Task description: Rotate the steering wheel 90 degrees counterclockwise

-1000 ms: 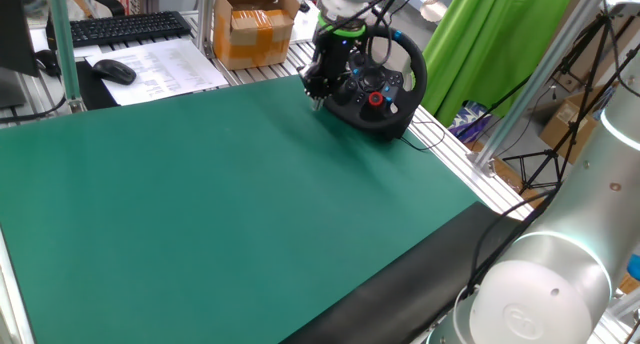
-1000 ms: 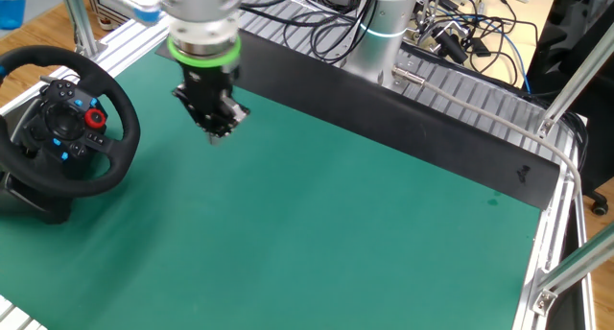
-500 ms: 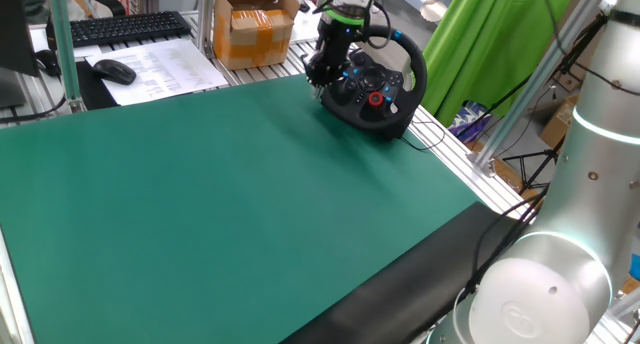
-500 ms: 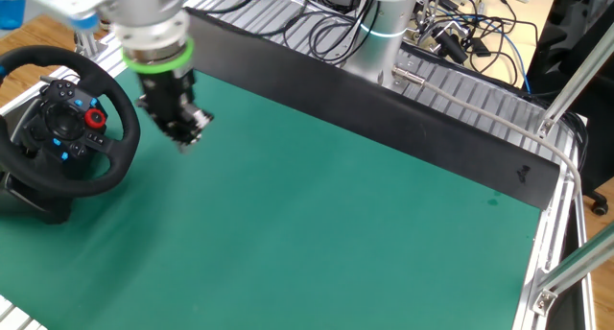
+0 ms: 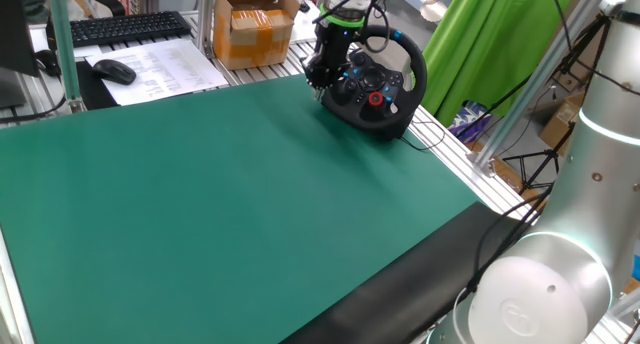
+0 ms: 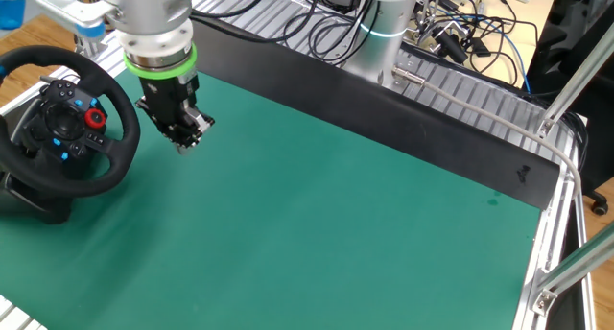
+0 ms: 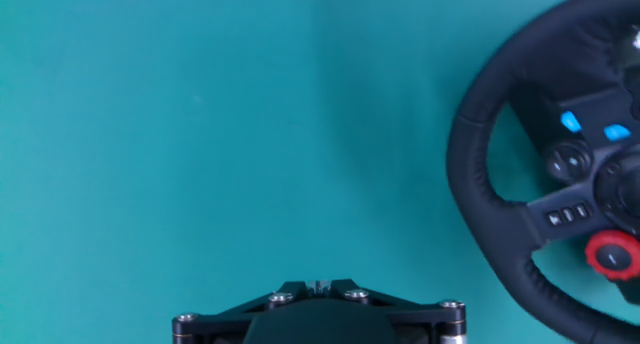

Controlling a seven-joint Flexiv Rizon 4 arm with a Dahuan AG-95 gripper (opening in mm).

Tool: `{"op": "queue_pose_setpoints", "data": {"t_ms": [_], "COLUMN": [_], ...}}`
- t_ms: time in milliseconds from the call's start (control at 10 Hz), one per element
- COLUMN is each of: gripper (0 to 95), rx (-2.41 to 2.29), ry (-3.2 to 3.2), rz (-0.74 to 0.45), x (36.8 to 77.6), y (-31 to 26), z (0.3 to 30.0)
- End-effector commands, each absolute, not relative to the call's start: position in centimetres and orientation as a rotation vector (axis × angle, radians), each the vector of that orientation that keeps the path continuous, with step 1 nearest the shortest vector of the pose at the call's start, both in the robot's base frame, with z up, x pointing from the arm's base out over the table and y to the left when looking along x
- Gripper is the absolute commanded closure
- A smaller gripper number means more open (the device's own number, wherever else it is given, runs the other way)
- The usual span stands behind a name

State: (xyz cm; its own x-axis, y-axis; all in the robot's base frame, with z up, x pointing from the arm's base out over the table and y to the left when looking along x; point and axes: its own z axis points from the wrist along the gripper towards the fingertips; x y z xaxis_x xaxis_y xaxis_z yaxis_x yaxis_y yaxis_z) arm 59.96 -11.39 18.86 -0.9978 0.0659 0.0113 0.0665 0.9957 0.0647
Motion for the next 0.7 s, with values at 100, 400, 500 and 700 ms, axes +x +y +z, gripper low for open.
{"op": "queue_pose_setpoints", "data": {"t_ms": [100, 400, 500, 700], "gripper": [95.0, 95.0, 95.0, 95.0], "rx": [-0.070, -0.085, -0.075, -0.056], "ry": [-3.134, -3.131, -3.133, -3.134], "rz": [-0.143, -0.141, -0.142, -0.139], "x": [59.94, 59.93, 59.92, 59.92], "y": [-11.34, -11.34, -11.35, -11.35], "z": [18.87, 18.89, 18.93, 18.95]}}
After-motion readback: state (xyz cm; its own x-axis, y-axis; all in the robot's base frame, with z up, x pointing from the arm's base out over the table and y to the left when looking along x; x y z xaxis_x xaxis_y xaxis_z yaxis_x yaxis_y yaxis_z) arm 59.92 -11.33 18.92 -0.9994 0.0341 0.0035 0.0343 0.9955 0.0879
